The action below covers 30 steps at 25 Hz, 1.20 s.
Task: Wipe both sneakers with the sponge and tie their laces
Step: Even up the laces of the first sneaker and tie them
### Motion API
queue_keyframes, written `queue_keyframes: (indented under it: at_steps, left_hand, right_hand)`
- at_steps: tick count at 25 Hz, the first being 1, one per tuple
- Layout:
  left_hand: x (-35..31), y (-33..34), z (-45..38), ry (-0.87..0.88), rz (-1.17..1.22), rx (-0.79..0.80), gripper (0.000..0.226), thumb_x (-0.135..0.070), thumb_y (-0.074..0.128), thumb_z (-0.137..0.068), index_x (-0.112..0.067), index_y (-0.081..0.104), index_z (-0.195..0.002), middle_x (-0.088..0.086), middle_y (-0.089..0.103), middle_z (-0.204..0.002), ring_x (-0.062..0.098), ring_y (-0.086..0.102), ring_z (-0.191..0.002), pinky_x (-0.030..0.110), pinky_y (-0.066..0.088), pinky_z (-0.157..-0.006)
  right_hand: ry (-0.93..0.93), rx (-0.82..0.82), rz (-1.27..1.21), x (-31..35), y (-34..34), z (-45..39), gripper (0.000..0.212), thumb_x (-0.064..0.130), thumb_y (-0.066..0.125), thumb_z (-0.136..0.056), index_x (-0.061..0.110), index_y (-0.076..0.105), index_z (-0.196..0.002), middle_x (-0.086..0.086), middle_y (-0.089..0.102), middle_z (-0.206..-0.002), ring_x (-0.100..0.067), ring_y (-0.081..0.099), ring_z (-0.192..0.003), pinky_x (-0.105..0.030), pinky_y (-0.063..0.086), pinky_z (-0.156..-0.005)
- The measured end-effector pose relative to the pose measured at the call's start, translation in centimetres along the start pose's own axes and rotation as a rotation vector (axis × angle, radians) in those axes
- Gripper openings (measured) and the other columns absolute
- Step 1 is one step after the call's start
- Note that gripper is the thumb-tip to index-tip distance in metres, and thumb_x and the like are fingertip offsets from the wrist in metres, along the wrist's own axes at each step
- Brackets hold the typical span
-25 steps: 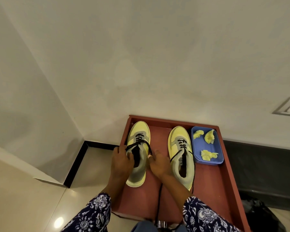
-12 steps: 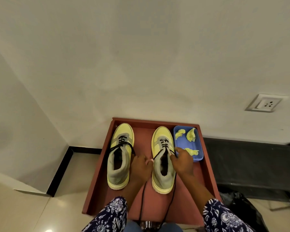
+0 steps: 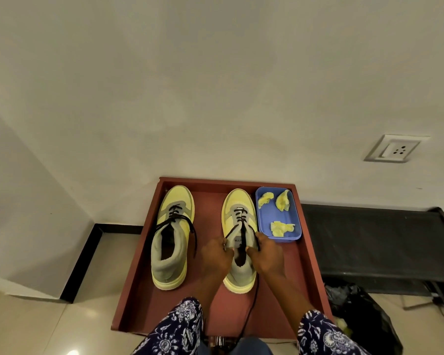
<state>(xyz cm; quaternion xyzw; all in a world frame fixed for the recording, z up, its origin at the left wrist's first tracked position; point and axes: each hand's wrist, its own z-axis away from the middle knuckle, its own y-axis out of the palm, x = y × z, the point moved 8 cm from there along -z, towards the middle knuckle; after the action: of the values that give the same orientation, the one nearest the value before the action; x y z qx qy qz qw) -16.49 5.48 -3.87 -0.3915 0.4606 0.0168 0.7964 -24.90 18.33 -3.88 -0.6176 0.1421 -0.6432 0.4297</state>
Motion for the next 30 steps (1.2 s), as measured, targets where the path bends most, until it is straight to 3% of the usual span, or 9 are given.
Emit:
queue_keyframes:
  at_steps: [7,13,16,21,25,27,30]
  left_hand:
    - [0.8,-1.1,1.0,-0.005,0.009,-0.018,0.011,-0.006,0.058,-0.08,0.003,0.063,-0.084,0.02,0.067,-0.084,0.031,0.063,-0.083,0.025,0.038,-0.064]
    - [1.9,-2.4,2.8,-0.006,0.018,-0.041,0.013,-0.002,0.058,-0.079,-0.003,0.054,-0.066,0.023,0.064,-0.084,0.034,0.06,-0.082,0.024,0.033,-0.06]
    - [2.5,-2.6,3.3,-0.017,0.008,-0.044,0.009,-0.004,0.059,-0.079,0.006,0.058,-0.079,0.026,0.064,-0.088,0.036,0.059,-0.085,0.024,0.029,-0.06]
    - [3.1,-2.5,3.9,-0.032,-0.027,-0.035,0.014,-0.006,0.061,-0.078,-0.009,0.048,-0.074,0.02,0.064,-0.087,0.032,0.059,-0.084,0.024,0.03,-0.061]
    - [3.1,-2.3,3.8,-0.044,-0.066,0.003,0.008,-0.01,0.062,-0.079,-0.007,0.055,-0.082,0.014,0.063,-0.086,0.029,0.061,-0.087,0.027,0.038,-0.067]
    - [3.1,-2.2,3.5,-0.064,-0.07,0.012,0.018,-0.014,0.062,-0.079,-0.004,0.059,-0.093,0.013,0.064,-0.092,0.029,0.06,-0.09,0.029,0.042,-0.072]
    - [1.4,-2.7,3.4,-0.003,-0.057,-0.115,0.03,-0.023,0.063,-0.08,-0.007,0.057,-0.105,0.015,0.056,-0.104,0.027,0.056,-0.095,0.029,0.042,-0.077]
  right_hand:
    - [0.01,0.014,-0.019,0.0,1.1,1.2,0.032,0.016,0.061,-0.08,0.019,0.061,-0.112,-0.006,0.069,-0.103,-0.027,0.063,-0.095,-0.028,0.046,-0.073]
    - [0.01,0.023,-0.033,0.3,2.2,3.2,0.035,0.017,0.061,-0.081,0.022,0.061,-0.115,-0.004,0.069,-0.107,-0.026,0.062,-0.098,-0.029,0.048,-0.08]
    - [0.008,0.026,-0.045,0.3,2.6,4.2,0.036,0.016,0.06,-0.08,0.021,0.06,-0.116,-0.004,0.069,-0.107,-0.026,0.063,-0.098,-0.031,0.051,-0.082]
    - [0.005,0.034,-0.038,0.1,3.0,4.9,0.039,0.014,0.059,-0.079,0.021,0.059,-0.118,-0.005,0.068,-0.108,-0.026,0.063,-0.098,-0.033,0.052,-0.083]
    - [0.013,0.037,-0.044,0.0,3.1,4.8,0.035,0.016,0.06,-0.08,0.02,0.06,-0.115,-0.005,0.067,-0.107,-0.026,0.062,-0.097,-0.03,0.049,-0.081]
    - [0.014,0.042,-0.075,-0.1,3.0,4.6,0.033,0.02,0.061,-0.079,0.018,0.061,-0.112,-0.006,0.067,-0.105,-0.026,0.061,-0.097,-0.032,0.05,-0.081]
    - [0.022,-0.003,-0.12,-0.3,1.9,3.5,0.039,0.031,0.062,-0.078,0.017,0.06,-0.115,-0.005,0.065,-0.11,-0.025,0.06,-0.103,-0.034,0.05,-0.087]
